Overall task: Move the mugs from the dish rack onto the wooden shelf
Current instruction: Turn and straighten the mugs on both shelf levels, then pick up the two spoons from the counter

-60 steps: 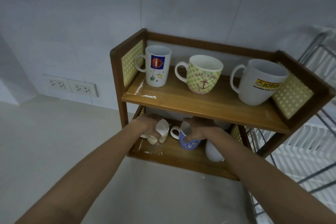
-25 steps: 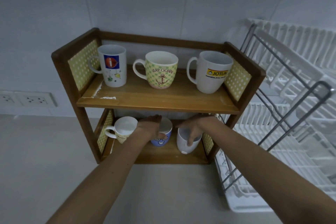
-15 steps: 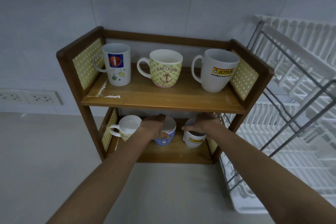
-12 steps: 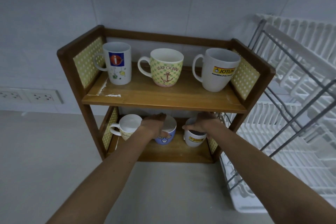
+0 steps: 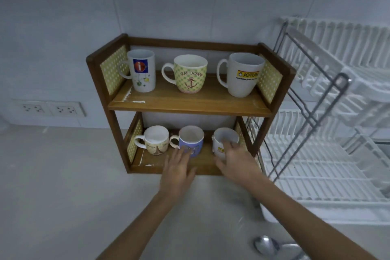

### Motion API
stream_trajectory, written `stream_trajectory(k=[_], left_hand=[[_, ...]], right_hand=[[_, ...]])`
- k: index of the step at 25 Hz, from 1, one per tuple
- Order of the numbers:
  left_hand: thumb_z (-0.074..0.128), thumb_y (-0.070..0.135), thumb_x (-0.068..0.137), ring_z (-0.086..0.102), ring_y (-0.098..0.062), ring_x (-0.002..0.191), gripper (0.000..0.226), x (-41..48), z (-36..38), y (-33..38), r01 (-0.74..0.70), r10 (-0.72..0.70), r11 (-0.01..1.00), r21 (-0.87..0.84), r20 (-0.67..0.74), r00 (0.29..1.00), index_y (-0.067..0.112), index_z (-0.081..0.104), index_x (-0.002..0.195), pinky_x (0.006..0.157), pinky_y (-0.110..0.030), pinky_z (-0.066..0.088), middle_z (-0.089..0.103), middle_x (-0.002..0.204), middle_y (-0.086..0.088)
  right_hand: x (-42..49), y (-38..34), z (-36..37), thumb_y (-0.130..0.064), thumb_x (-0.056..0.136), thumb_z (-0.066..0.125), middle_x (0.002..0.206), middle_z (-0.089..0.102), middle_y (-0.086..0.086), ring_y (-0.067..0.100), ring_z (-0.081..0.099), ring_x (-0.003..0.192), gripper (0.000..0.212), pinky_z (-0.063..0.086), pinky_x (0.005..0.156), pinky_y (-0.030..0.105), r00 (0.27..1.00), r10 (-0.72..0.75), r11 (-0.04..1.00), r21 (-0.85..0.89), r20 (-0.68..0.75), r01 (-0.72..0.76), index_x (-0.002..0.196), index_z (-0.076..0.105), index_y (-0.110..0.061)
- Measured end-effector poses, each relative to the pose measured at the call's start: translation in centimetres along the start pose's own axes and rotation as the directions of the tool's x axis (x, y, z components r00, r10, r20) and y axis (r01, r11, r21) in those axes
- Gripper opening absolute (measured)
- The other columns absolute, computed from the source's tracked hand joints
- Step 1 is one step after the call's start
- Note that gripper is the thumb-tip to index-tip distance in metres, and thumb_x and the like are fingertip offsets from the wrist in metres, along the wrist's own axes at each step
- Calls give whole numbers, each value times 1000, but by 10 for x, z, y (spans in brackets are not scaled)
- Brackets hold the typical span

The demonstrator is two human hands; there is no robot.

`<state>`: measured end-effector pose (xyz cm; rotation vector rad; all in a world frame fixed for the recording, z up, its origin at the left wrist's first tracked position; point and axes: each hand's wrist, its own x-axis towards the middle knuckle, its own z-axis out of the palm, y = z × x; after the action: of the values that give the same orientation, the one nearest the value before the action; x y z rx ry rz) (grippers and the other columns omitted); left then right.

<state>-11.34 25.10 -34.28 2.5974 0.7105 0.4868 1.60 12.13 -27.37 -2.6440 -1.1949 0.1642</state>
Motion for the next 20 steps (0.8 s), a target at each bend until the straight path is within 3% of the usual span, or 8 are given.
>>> stream_trajectory(k=[2, 4, 6, 10, 12, 15, 18, 20], left_hand=[[61, 20, 87, 46, -23, 130, 46, -54, 17, 15, 58, -57, 985, -162, 11, 998, 15, 54, 132, 111, -31, 30, 53, 138, -3], [58, 17, 87, 53, -16, 122, 39, -100, 32, 43, 85, -57, 974, -212, 134, 989, 21, 60, 126, 105, -23, 35, 60, 131, 3], [56, 20, 86, 61, -15, 110, 34, -131, 42, 82, 80, -16, 963, -257, 241, 970, 27, 63, 119, 98, -27, 45, 67, 119, 5], [49, 39, 85, 70, -23, 86, 32, -166, 60, 165, 63, 74, 956, -288, 440, 895, 34, 58, 114, 78, -31, 55, 75, 91, -5], [46, 37, 88, 67, -25, 86, 40, -176, 79, 199, 10, 137, 964, -265, 531, 836, 30, 49, 128, 83, -33, 55, 71, 108, -9], [42, 32, 94, 56, -36, 112, 64, -180, 111, 233, -32, 63, 998, -60, 634, 771, 17, 16, 150, 94, -43, 48, 53, 134, -19], [39, 30, 97, 51, -42, 118, 63, -182, 128, 242, 51, -61, 998, 35, 602, 796, 19, 10, 152, 92, -47, 46, 40, 145, -20], [38, 29, 96, 57, -42, 110, 56, -184, 133, 238, 92, -105, 994, 50, 529, 842, 19, 18, 148, 87, -46, 48, 48, 136, -21]], right_hand=[[-54, 21, 9, -40, 87, 52, 109, 69, 11, 33, 65, 100, 39, 53, 81, 36, 992, -72, 995, 80, 101, 64, 122, 56, -23], [-94, 52, 18, -32, 86, 52, 96, 74, 8, 28, 67, 94, 22, 53, 78, 31, 965, -79, 997, 35, 249, 73, 99, 67, -22], [-118, 85, 22, -26, 86, 50, 95, 72, 12, 31, 66, 92, 20, 51, 74, 31, 945, -13, 999, -24, 326, 22, 87, 69, -18], [-139, 144, 22, -21, 85, 52, 92, 69, 9, 28, 63, 88, 19, 47, 70, 31, 946, 53, 998, -47, 320, -40, 86, 70, -16], [-147, 163, 25, -23, 85, 56, 93, 64, 5, 24, 61, 90, 16, 48, 72, 32, 941, 18, 1000, -17, 339, -13, 88, 70, -16], [-155, 178, 31, -25, 84, 59, 103, 64, 6, 25, 62, 98, 17, 52, 79, 38, 924, -65, 993, -63, 377, 95, 95, 68, -14], [-156, 185, 37, -23, 87, 56, 111, 61, 4, 25, 58, 105, 18, 50, 80, 38, 913, -164, 972, -99, 373, 215, 103, 65, -18], [-152, 185, 36, -22, 89, 55, 112, 62, 6, 27, 58, 106, 18, 49, 80, 37, 903, -221, 954, -111, 368, 279, 104, 64, -17]])
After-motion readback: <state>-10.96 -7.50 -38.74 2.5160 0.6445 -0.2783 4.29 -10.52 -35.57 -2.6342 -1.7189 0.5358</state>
